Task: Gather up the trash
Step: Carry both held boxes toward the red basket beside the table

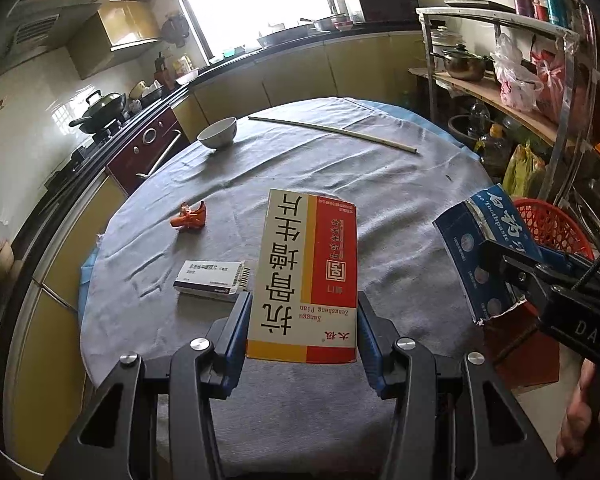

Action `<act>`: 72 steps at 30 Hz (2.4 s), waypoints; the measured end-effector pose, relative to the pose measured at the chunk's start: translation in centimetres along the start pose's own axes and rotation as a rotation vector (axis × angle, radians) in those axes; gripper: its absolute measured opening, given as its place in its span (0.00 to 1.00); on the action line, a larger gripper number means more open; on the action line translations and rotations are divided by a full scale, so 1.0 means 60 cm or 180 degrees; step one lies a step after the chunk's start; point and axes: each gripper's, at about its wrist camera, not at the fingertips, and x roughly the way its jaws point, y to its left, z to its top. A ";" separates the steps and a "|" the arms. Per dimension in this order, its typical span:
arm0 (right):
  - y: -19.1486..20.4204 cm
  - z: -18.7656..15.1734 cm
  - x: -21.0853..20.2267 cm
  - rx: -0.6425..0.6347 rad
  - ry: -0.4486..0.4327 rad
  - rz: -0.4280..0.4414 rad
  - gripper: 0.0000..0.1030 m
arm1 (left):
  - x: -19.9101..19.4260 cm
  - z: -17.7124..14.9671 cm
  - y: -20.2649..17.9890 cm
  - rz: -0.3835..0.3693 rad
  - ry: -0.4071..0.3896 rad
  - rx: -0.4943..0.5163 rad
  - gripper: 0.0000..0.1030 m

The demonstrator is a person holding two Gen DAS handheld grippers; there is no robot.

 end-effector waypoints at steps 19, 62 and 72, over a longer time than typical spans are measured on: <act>-0.026 0.000 -0.009 0.0141 -0.0018 -0.0040 0.58 | 0.000 0.001 -0.027 -0.0052 0.0003 0.0152 0.50; -0.085 -0.003 -0.043 0.0391 -0.0122 -0.0137 0.58 | -0.010 0.008 -0.118 -0.0139 -0.0061 0.0597 0.50; -0.103 -0.003 -0.057 0.0470 -0.0170 -0.0174 0.58 | -0.015 0.016 -0.142 -0.0169 -0.0085 0.0701 0.50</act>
